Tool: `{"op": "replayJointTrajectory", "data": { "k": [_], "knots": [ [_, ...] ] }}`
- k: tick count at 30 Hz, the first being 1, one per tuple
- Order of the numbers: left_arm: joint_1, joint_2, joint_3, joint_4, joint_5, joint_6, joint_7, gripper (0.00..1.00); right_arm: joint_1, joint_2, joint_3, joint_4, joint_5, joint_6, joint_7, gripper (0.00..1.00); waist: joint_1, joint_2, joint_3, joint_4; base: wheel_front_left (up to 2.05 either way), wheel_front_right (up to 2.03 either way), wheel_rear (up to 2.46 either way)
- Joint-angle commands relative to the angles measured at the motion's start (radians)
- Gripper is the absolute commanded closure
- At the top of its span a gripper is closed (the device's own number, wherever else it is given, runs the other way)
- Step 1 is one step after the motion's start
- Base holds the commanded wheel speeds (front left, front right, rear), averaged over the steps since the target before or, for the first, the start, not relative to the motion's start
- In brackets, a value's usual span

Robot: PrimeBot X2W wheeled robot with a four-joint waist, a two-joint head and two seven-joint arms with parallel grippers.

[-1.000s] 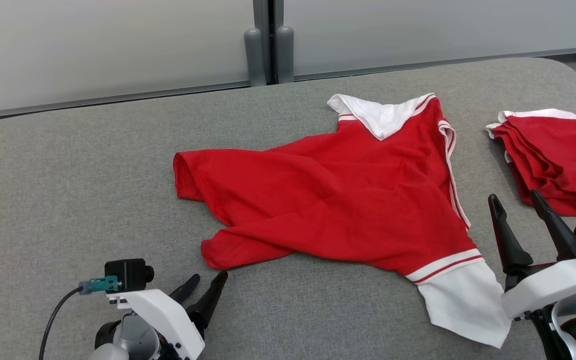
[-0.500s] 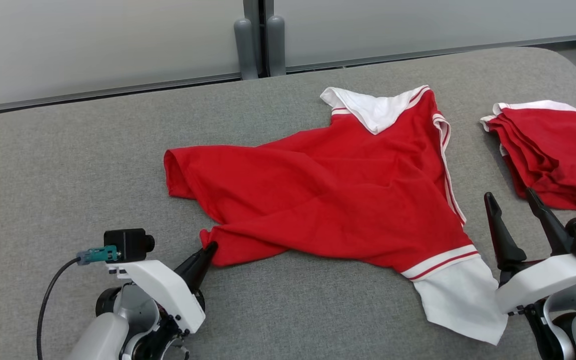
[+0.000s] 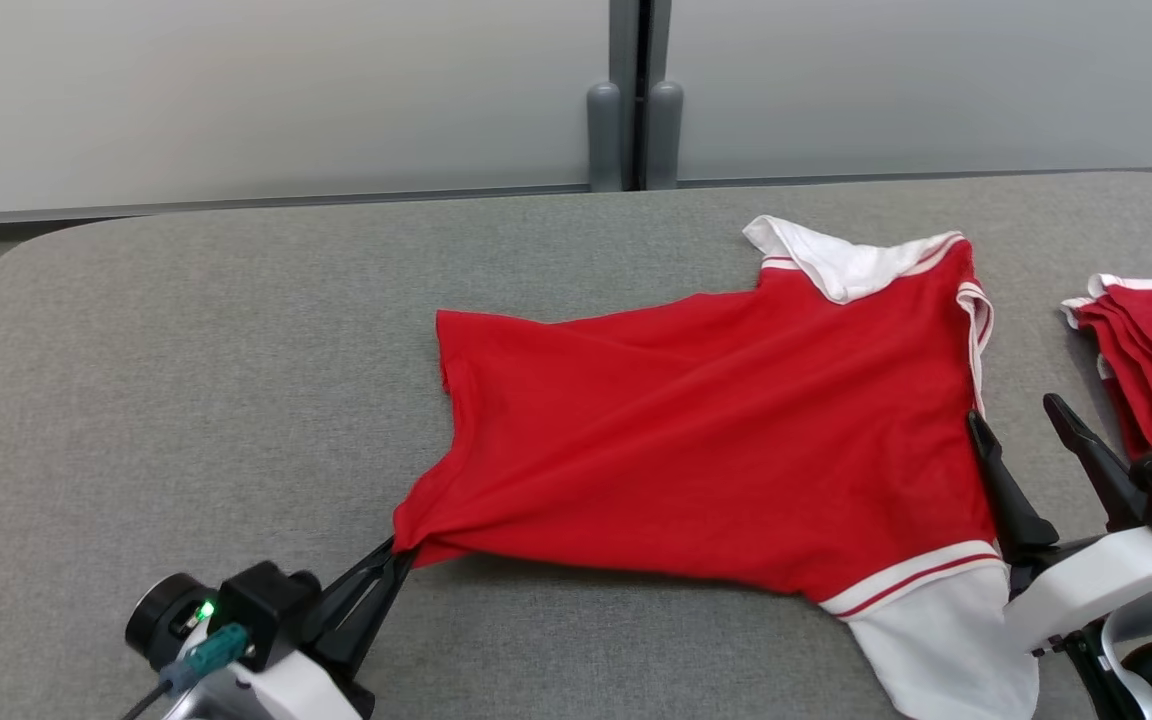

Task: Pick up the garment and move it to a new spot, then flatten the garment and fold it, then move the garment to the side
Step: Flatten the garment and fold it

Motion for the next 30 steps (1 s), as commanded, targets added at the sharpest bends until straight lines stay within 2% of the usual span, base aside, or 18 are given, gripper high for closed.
{"op": "replayJointTrajectory", "data": {
  "k": [1, 4, 8, 11, 15, 16, 17, 18, 20, 21, 26, 30],
  "knots": [
    [0.026, 0.015, 0.0, 0.006, 0.034, 0.022, -0.049, 1.0, 0.01, -0.01, -0.004, -0.006, -0.006, 0.0, 0.004, 0.0, 0.0, 0.0, -0.013, 0.028, 0.0, 0.0, 0.0],
    [0.079, 0.019, 0.015, 0.022, 0.054, 0.064, -0.118, 1.0, 0.017, -0.014, -0.008, -0.011, -0.008, 0.0, 0.011, 0.0, 0.0, 0.0, -0.02, 0.041, 0.0, 0.0, 0.0],
    [0.147, 0.02, 0.027, 0.053, 0.063, 0.112, -0.152, 1.0, 0.034, -0.018, -0.016, -0.017, -0.012, 0.0, 0.018, 0.0, 0.0, 0.0, -0.027, 0.056, 0.0, 0.0, 0.0],
    [0.173, 0.028, 0.029, 0.093, 0.064, 0.122, -0.159, 1.0, 0.037, -0.019, -0.014, -0.018, -0.012, 0.0, 0.025, 0.0, 0.0, 0.0, -0.028, 0.06, 0.0, 0.0, 0.0],
    [0.2, 0.009, 0.033, 0.15, 0.05, 0.144, -0.156, 1.0, 0.046, -0.019, -0.018, -0.023, -0.011, 0.0, 0.031, 0.0, 0.0, 0.0, -0.028, 0.067, 0.0, 0.0, 0.0],
    [0.208, 0.012, 0.038, 0.168, 0.041, 0.149, -0.157, 0.87, 0.046, -0.02, -0.02, -0.024, -0.012, 0.0, 0.034, 0.0, 0.0, 0.0, -0.028, 0.068, 0.0, 0.0, 0.0],
    [0.213, 0.011, 0.04, 0.179, 0.033, 0.147, -0.155, 0.62, 0.045, -0.021, -0.022, -0.026, -0.012, 0.0, 0.034, 0.0, 0.0, 0.0, -0.027, 0.069, 0.0, 0.0, 0.0],
    [0.215, 0.003, 0.044, 0.184, 0.017, 0.137, -0.158, 0.0, 0.046, -0.021, -0.025, -0.027, -0.013, 0.0, 0.033, 0.0, 0.0, 0.0, -0.026, 0.07, 0.0, 0.0, 0.0],
    [0.215, -0.002, 0.056, 0.187, -0.004, 0.13, -0.16, 0.0, 0.048, -0.02, -0.028, -0.029, -0.015, 0.0, 0.035, 0.0, 0.0, 0.0, -0.025, 0.072, 0.0, 0.0, 0.0],
    [0.215, 0.001, 0.066, 0.188, -0.013, 0.14, -0.155, 0.0, 0.048, -0.019, -0.03, -0.03, -0.016, 0.0, 0.036, 0.0, 0.0, 0.0, -0.025, 0.072, 0.0, 0.0, 0.0],
    [0.224, 0.034, 0.112, 0.151, -0.032, 0.199, -0.118, 0.0, 0.061, -0.005, -0.045, -0.026, -0.021, 0.0, 0.029, 0.0, 0.0, 0.0, -0.039, 0.078, 0.0, 0.0, 0.0],
    [0.23, 0.075, 0.157, 0.062, -0.026, 0.267, -0.087, 0.0, 0.071, 0.011, -0.06, -0.029, -0.024, 0.0, 0.017, 0.0, 0.0, 0.0, -0.059, 0.077, 0.0, 0.0, 0.0]
  ]
}}
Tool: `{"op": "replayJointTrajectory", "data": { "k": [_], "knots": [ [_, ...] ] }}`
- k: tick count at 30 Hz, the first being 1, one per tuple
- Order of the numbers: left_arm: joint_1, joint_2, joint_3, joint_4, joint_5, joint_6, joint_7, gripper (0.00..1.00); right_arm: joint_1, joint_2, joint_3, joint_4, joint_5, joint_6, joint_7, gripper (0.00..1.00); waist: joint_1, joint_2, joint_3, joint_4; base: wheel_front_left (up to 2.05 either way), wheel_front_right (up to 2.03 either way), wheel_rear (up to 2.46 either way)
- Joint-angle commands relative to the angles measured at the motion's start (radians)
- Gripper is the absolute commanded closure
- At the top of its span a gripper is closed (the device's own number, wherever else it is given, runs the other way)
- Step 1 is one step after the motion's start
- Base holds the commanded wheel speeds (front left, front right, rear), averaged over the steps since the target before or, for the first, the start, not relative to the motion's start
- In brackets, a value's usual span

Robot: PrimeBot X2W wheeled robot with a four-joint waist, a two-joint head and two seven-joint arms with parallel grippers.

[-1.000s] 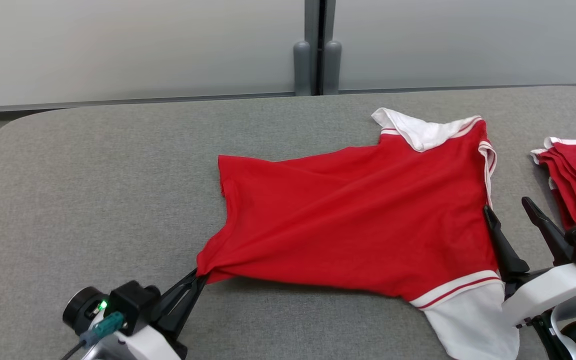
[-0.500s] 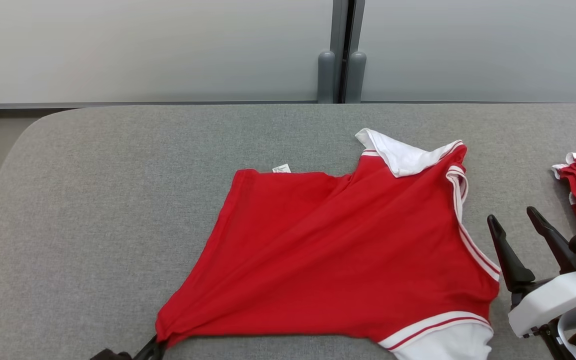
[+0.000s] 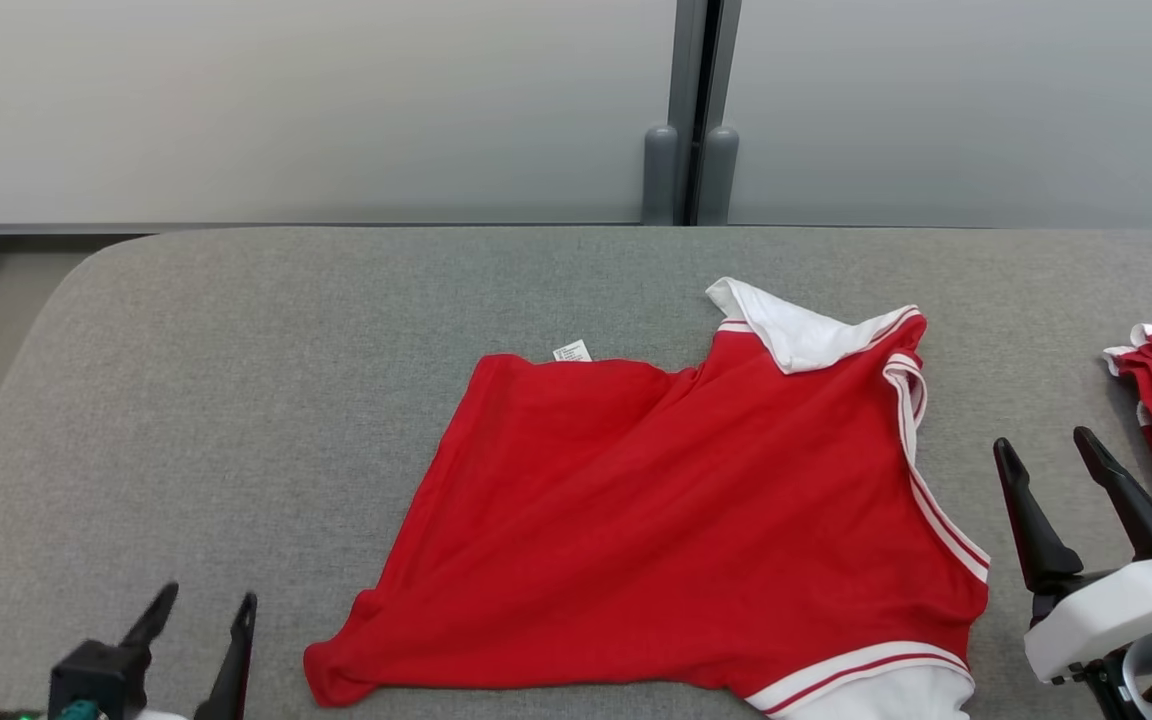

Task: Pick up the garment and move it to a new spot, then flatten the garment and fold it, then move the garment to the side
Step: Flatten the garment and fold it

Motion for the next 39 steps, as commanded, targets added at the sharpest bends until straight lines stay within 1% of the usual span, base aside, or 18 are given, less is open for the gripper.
{"op": "replayJointTrajectory", "data": {
  "k": [1, 2, 6, 9, 12, 15, 19, 26, 31, 36, 39],
  "knots": [
    [0.007, 0.006, 0.014, -0.032, 0.002, 0.019, 0.003, 0.0, 0.007, 0.004, -0.009, -0.005, -0.007, 0.0, -0.011, 0.0, 0.0, 0.0, -0.009, -0.003, 0.0, 0.0, 0.0],
    [0.006, 0.017, 0.038, -0.096, 0.004, 0.051, 0.004, 0.0, 0.01, 0.014, -0.017, -0.004, -0.01, 0.0, -0.019, 0.0, 0.0, 0.0, -0.019, -0.008, 0.0, 0.0, 0.0],
    [-0.013, 0.0, 0.07, -0.189, 0.005, 0.1, -0.019, 0.0, 0.018, 0.035, -0.023, -0.003, -0.018, 0.0, -0.03, 0.0, 0.0, 0.0, -0.032, -0.03, 0.0, 0.0, 0.0],
    [-0.026, -0.025, 0.084, -0.225, -0.001, 0.119, -0.043, 0.0, 0.033, 0.052, -0.038, -0.005, -0.02, 0.0, -0.058, 0.0, 0.0, 0.0, -0.039, -0.049, 0.0, 0.0, 0.0],
    [-0.029, -0.055, 0.089, -0.24, -0.008, 0.126, -0.063, 0.0, 0.063, 0.06, -0.046, 0.003, -0.025, 0.0, -0.081, 0.0, 0.0, 0.0, -0.043, -0.069, 0.0, 0.0, 0.0],
    [-0.024, -0.075, 0.088, -0.237, -0.014, 0.119, -0.075, 0.0, 0.089, 0.067, -0.051, 0.012, -0.024, 0.0, -0.08, 0.0, 0.0, 0.0, -0.037, -0.088, 0.0, 0.0, 0.0],
    [-0.036, -0.088, 0.087, -0.229, -0.01, 0.108, -0.083, 0.0, 0.1, 0.069, -0.037, 0.027, -0.009, 0.0, -0.049, 0.0, 0.0, 0.0, -0.017, -0.103, 0.0, 0.0, 0.0],
    [-0.054, -0.095, 0.085, -0.207, -0.011, 0.09, -0.09, 0.0, 0.103, 0.047, -0.007, 0.055, 0.013, 0.0, 0.012, 0.0, 0.0, 0.0, 0.0, -0.106, 0.0, 0.0, 0.0],
    [-0.05, -0.107, 0.079, -0.186, -0.02, 0.079, -0.091, 0.0, 0.112, 0.031, 0.037, 0.069, 0.053, 0.0, 0.064, 0.0, 0.0, 0.0, 0.0, -0.102, 0.0, 0.0, 0.0],
    [-0.022, -0.111, 0.061, -0.144, -0.067, 0.054, -0.035, 0.0, 0.149, 0.006, 0.084, 0.074, 0.131, 0.0, 0.174, 0.0, 0.0, 0.0, -0.008, -0.097, 0.0, 0.0, 0.0],
    [0.005, -0.109, 0.043, -0.129, -0.107, 0.039, 0.033, 0.0, 0.187, -0.02, 0.119, 0.041, 0.2, 0.0, 0.256, 0.0, 0.0, 0.0, -0.007, -0.092, 0.0, 0.0, 0.0]
  ]
}}
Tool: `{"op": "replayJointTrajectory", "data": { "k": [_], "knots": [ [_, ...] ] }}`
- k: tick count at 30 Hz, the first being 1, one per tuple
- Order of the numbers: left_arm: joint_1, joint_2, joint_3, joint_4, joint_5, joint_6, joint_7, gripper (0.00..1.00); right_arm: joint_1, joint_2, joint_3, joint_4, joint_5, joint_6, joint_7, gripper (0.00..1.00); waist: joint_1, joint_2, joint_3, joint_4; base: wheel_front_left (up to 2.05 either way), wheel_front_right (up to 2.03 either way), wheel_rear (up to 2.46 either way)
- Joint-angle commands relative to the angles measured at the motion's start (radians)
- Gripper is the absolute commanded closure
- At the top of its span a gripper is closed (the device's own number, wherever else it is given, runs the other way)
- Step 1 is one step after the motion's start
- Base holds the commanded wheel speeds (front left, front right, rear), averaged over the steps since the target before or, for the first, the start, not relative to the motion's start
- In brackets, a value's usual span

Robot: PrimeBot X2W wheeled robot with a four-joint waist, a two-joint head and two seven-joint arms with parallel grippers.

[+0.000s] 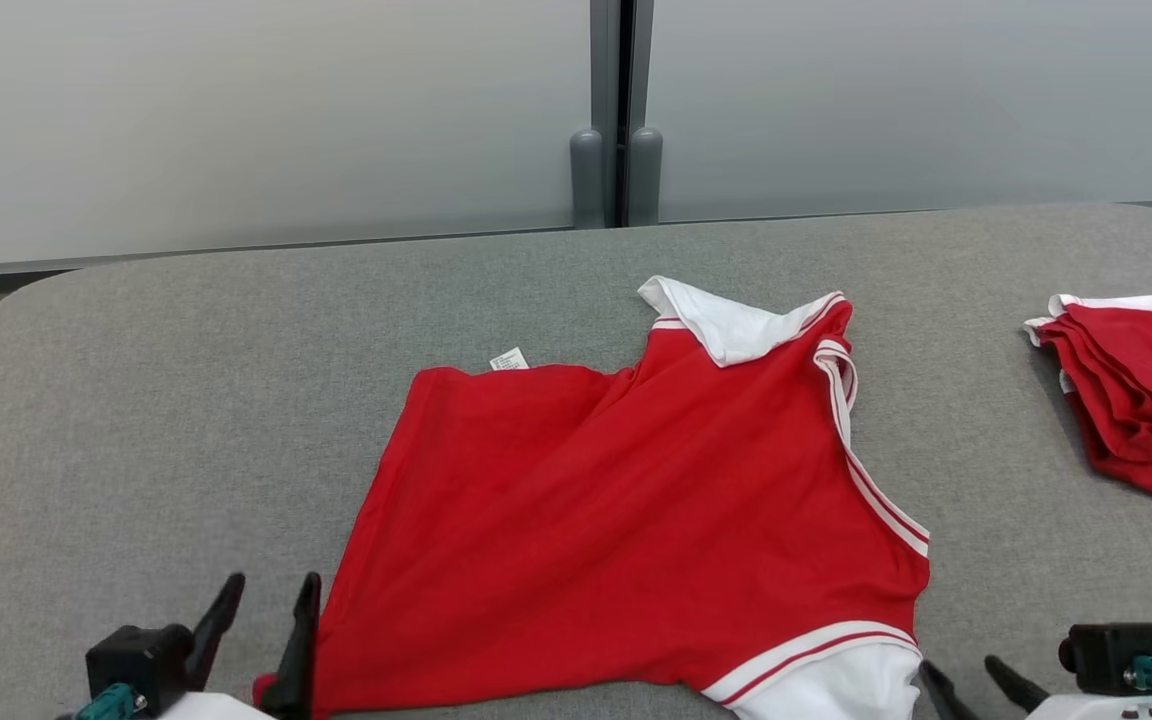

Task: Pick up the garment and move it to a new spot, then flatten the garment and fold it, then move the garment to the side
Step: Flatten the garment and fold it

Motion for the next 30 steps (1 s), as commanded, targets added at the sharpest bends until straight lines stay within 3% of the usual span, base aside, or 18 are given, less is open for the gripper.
{"op": "replayJointTrajectory", "data": {
  "k": [1, 6, 12, 15, 25, 30],
  "knots": [
    [0.016, 0.009, -0.006, 0.005, -0.019, -0.007, 0.035, 0.0, 0.025, -0.025, 0.018, -0.025, 0.036, 0.0, 0.041, 0.0, 0.0, -0.0001, 0.005, 0.003, 0.0, 0.0, 0.0],
    [0.037, 0.023, -0.021, 0.003, -0.068, -0.019, 0.133, 0.0, 0.089, -0.082, 0.07, -0.108, 0.138, 0.0, 0.166, 0.0, 0.0, -0.0001, 0.024, 0.008, 0.0, 0.0, 0.0],
    [0.046, 0.035, -0.056, 0.018, -0.108, -0.033, 0.246, 0.0, 0.115, -0.099, 0.128, -0.153, 0.189, 0.0, 0.233, 0.0, 0.0, -0.0001, 0.043, 0.007, 0.0, 0.0, 0.0],
    [0.045, 0.04, -0.066, 0.02, -0.12, -0.034, 0.281, 0.0, 0.115, -0.095, 0.16, -0.155, 0.199, 0.0, 0.242, 0.0, 0.0, -0.0001, 0.047, 0.006, 0.0, 0.0, 0.0],
    [0.058, 0.065, -0.04, 0.045, -0.126, 0.027, 0.314, 0.0, 0.089, -0.105, 0.202, -0.13, 0.174, 0.0, 0.227, 0.0, 0.0, -0.0001, 0.051, 0.001, 0.0, 0.0, 0.0],
    [0.049, 0.065, -0.046, 0.057, -0.139, 0.012, 0.329, 0.0, 0.075, -0.105, 0.208, -0.119, 0.167, 0.0, 0.214, 0.0, 0.0, -0.0001, 0.055, 0.004, 0.0, 0.0, 0.0]
  ]
}}
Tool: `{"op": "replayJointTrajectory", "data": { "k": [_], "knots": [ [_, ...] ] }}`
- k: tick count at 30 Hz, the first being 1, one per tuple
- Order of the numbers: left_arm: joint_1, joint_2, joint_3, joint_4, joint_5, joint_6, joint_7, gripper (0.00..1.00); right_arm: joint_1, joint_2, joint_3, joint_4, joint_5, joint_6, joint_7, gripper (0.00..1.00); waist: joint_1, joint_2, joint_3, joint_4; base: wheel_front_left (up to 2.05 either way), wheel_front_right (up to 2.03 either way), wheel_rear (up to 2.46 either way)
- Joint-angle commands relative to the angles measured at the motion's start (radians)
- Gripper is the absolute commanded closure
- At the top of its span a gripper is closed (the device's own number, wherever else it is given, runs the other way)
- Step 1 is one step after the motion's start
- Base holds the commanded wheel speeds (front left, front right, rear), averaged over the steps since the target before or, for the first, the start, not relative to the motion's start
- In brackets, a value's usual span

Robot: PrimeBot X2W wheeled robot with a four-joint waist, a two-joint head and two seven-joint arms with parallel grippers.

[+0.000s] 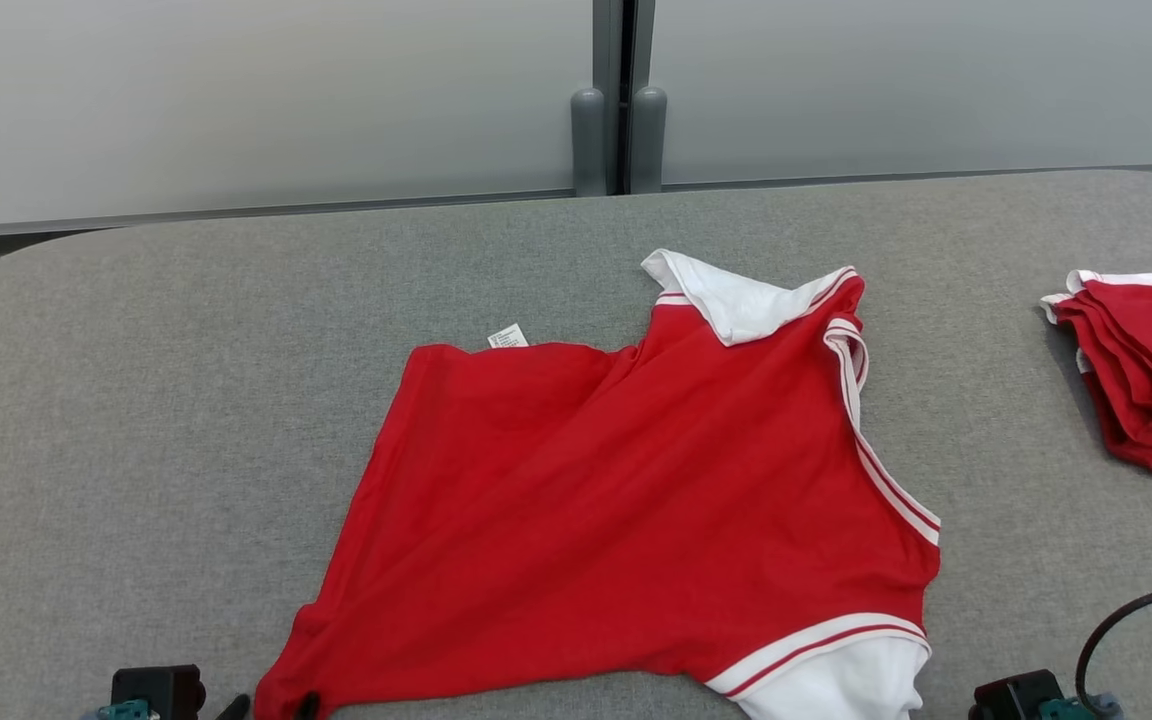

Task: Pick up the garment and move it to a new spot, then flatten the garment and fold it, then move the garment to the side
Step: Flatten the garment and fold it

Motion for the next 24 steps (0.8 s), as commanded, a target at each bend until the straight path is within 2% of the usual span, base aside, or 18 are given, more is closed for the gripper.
{"op": "replayJointTrajectory", "data": {
  "k": [1, 2, 3, 4, 5, 6, 10, 13, 20, 24],
  "knots": [
    [-0.011, 0.003, -0.001, 0.006, -0.006, -0.008, 0.003, 0.0, -0.013, -0.006, 0.002, 0.004, -0.004, 0.0, -0.01, 0.14, 0.0, 0.0, 0.001, 0.001, 0.0, 0.0, 0.0],
    [-0.016, 0.002, -0.002, 0.011, -0.008, -0.015, 0.001, 0.04, -0.015, -0.006, 0.005, 0.005, -0.004, 0.0, -0.012, 0.29, 0.0, 0.0, 0.001, 0.002, 0.0, 0.0, 0.0],
    [-0.02, -0.003, -0.003, 0.013, -0.011, -0.02, -0.005, 0.35, -0.017, -0.008, 0.007, 0.005, -0.006, 0.0, -0.016, 0.56, 0.0, 0.0, 0.001, 0.003, 0.0, 0.0, 0.0],
    [-0.023, -0.006, -0.005, 0.017, -0.011, -0.025, -0.007, 0.67, -0.02, -0.009, 0.007, 0.005, -0.007, 0.0, -0.02, 0.7, 0.0, 0.0, 0.001, 0.004, 0.0, 0.0, 0.0],
    [-0.025, -0.008, -0.008, 0.019, -0.012, -0.03, -0.009, 1.0, -0.022, -0.011, 0.006, 0.005, -0.01, 0.0, -0.023, 0.93, 0.0, 0.0, 0.002, 0.005, 0.0, 0.0, 0.0],
    [-0.028, -0.009, -0.01, 0.02, -0.012, -0.035, -0.012, 1.0, -0.024, -0.012, 0.005, 0.005, -0.012, 0.0, -0.026, 1.0, 0.0, 0.0, 0.003, 0.005, 0.0, 0.0, 0.0],
    [-0.043, -0.013, -0.01, 0.023, -0.011, -0.046, -0.029, 1.0, -0.034, -0.018, -0.008, -0.003, -0.021, 0.0, -0.049, 1.0, 0.0, 0.0, 0.008, 0.007, 0.0, 0.0, 0.0],
    [-0.046, -0.01, 0.004, 0.01, 0.003, -0.037, -0.059, 1.0, -0.038, -0.024, -0.026, -0.024, -0.034, 0.0, -0.074, 1.0, 0.0, 0.0, 0.009, 0.007, 0.0, 0.0, 0.0],
    [-0.075, 0.006, 0.03, -0.085, 0.023, -0.037, -0.115, 1.0, -0.075, -0.047, -0.09, -0.146, -0.043, 0.0, -0.16, 1.0, 0.0, 0.0, 0.006, 0.002, 0.0, 0.0, 0.0],
    [-0.137, 0.024, 0.048, -0.127, 0.046, -0.051, -0.141, 1.0, -0.147, -0.064, -0.117, -0.185, -0.056, 0.0, -0.216, 1.0, 0.0, 0.0, 0.021, -0.006, 0.0, 0.0, 0.0]
  ]
}}
